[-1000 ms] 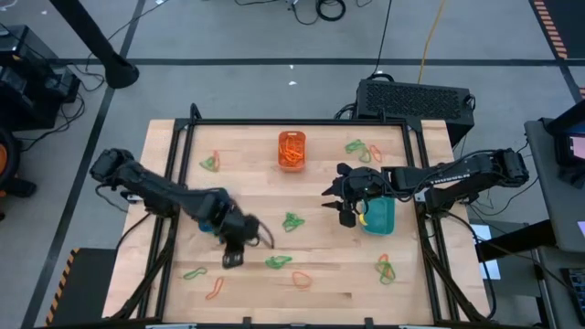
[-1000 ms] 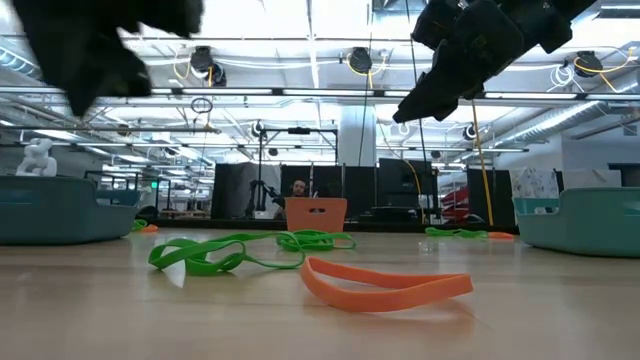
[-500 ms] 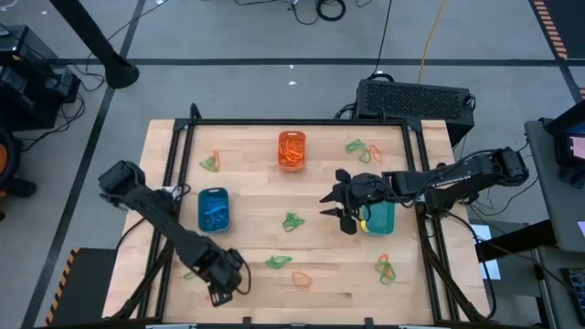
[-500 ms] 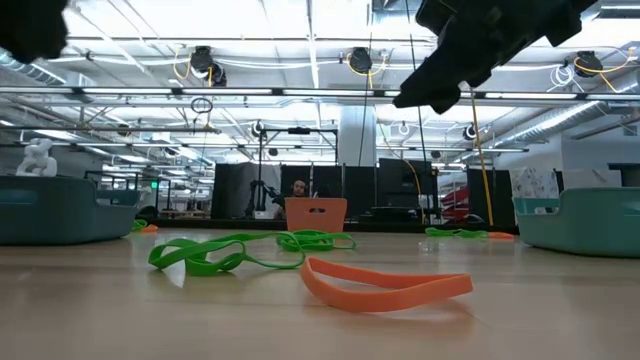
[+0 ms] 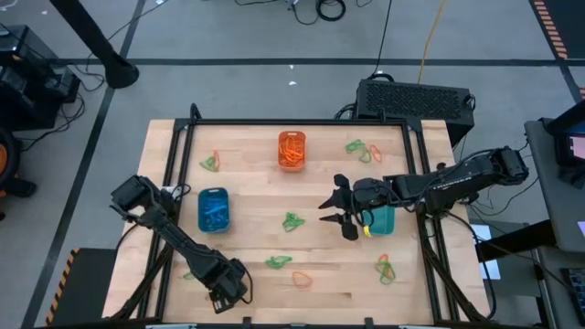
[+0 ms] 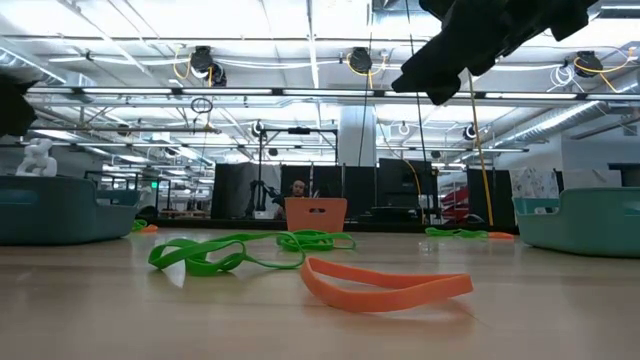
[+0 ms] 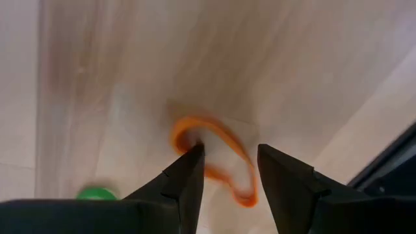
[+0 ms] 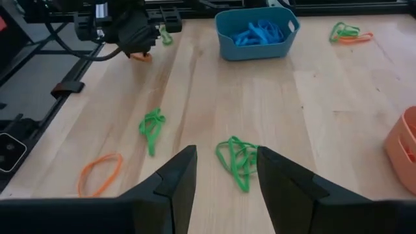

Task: Sort rubber bands into baskets
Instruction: Put the orange rubber band into the orange bin

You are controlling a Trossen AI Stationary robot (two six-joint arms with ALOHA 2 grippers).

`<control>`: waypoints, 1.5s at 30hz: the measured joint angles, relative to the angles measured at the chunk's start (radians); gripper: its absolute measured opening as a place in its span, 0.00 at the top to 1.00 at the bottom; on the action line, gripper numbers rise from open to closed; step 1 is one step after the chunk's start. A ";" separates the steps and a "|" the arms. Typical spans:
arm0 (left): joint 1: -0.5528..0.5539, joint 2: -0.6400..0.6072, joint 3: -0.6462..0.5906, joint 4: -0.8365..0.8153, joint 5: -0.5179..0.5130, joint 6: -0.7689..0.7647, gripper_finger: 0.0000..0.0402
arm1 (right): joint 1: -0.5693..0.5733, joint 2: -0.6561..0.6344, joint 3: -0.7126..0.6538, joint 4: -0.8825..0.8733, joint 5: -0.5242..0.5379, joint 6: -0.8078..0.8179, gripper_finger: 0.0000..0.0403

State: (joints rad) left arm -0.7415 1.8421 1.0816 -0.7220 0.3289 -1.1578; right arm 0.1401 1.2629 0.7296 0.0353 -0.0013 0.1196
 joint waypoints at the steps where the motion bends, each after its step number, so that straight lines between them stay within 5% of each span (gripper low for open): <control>1: 0.001 0.007 0.001 0.000 0.011 0.024 0.62 | -0.001 0.000 0.000 0.000 0.000 0.000 0.62; 8: 0.002 0.019 0.002 -0.005 0.009 0.129 0.68 | -0.001 0.000 0.000 0.000 0.000 -0.008 0.62; 15: 0.011 0.021 0.000 -0.011 -0.005 0.182 0.97 | -0.001 0.000 0.000 0.000 0.001 -0.012 0.62; 23: 0.047 -0.006 0.047 -0.160 -0.017 0.273 0.99 | -0.001 0.000 0.000 -0.001 0.001 -0.012 0.62; 30: 0.109 -0.171 0.073 -0.204 -0.257 0.340 1.00 | -0.001 0.000 0.000 -0.002 0.001 -0.029 0.62; 38: 0.274 -0.315 0.076 -0.093 -0.674 0.719 1.00 | -0.001 0.000 0.000 -0.076 0.002 -0.042 0.62; 45: 0.513 -0.320 0.076 0.026 -0.675 1.096 1.00 | -0.002 0.000 -0.001 -0.146 0.005 -0.025 0.62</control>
State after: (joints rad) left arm -0.2289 1.5217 1.1572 -0.6959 -0.3460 -0.0619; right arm 0.1379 1.2629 0.7288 -0.1104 0.0036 0.0948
